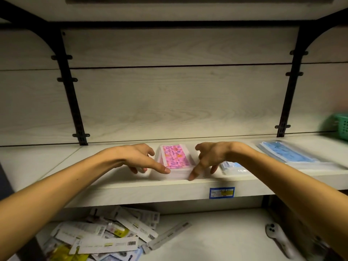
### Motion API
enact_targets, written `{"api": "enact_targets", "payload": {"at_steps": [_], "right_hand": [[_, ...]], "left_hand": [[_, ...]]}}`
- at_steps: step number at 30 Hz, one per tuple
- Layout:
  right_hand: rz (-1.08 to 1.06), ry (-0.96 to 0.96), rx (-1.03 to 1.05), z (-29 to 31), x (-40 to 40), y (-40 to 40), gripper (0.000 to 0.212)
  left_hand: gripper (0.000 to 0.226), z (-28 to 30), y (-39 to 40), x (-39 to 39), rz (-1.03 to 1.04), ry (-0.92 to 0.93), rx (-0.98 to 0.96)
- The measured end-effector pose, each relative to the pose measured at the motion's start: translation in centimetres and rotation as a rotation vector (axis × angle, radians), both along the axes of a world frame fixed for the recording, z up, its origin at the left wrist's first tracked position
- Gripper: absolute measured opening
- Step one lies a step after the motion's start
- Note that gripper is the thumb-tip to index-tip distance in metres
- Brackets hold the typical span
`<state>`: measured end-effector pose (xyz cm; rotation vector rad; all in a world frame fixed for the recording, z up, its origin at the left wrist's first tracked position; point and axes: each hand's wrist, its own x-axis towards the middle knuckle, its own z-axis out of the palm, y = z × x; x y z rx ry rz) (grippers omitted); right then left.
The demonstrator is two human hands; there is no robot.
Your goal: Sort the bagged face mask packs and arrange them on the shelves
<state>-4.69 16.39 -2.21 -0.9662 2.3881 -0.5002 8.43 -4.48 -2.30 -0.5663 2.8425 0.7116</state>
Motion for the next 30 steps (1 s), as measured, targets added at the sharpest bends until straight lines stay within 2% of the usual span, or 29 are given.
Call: {"api": "enact_targets", "payload": {"at_steps": [3,6,9,12,13,15,17,19,22,24,30], "right_hand": [[0.012,-0.028,-0.034,-0.1,0.0,0.5,0.105],[0.026,-0.039,-0.083,-0.4,0.1,0.6,0.104],[0.027,-0.018,-0.089,-0.5,0.3,0.5,0.098],[0.071,-0.015,-0.048,-0.1,-0.1,0.2,0.103],[0.075,-0.014,-0.018,0.3,-0.3,-0.1,0.101],[0.07,0.057,-0.001,0.9,-1.0,-1.1,0.081],[0.059,0.278,-0.068,0.5,-1.9,-2.7,0.06],[0.073,0.45,-0.101,-1.3,-2.3,-4.2,0.053],[0.12,0.493,-0.073,-5.8,-2.9,-5.6,0.052],[0.11,0.486,-0.098,-8.0,-3.7,-6.0,0.058],[0.095,0.469,-0.14,-9.5,-5.0,-6.5,0.066]], "left_hand": [[0.077,-0.7,0.2,-0.3,0.026,0.032,0.047],[0.064,-1.4,0.2,-0.6,0.05,0.07,0.105],[0.062,-1.7,-0.2,-0.8,0.069,0.083,0.133],[0.067,-1.3,-0.8,-0.6,0.062,0.058,0.114],[0.069,-1.0,-1.2,-0.7,0.061,0.05,0.107],[0.066,-0.5,-1.7,-1.2,0.081,0.103,0.062],[0.059,-0.6,-2.0,-2.5,0.09,0.243,-0.184],[0.056,-1.8,-1.5,-3.7,0.018,0.317,-0.395],[0.06,-5.3,-1.2,-4.5,-0.075,0.224,-0.302],[0.06,-7.4,-1.7,-4.7,-0.083,0.162,-0.29],[0.06,-8.8,-2.4,-5.2,-0.085,0.143,-0.334]]}}
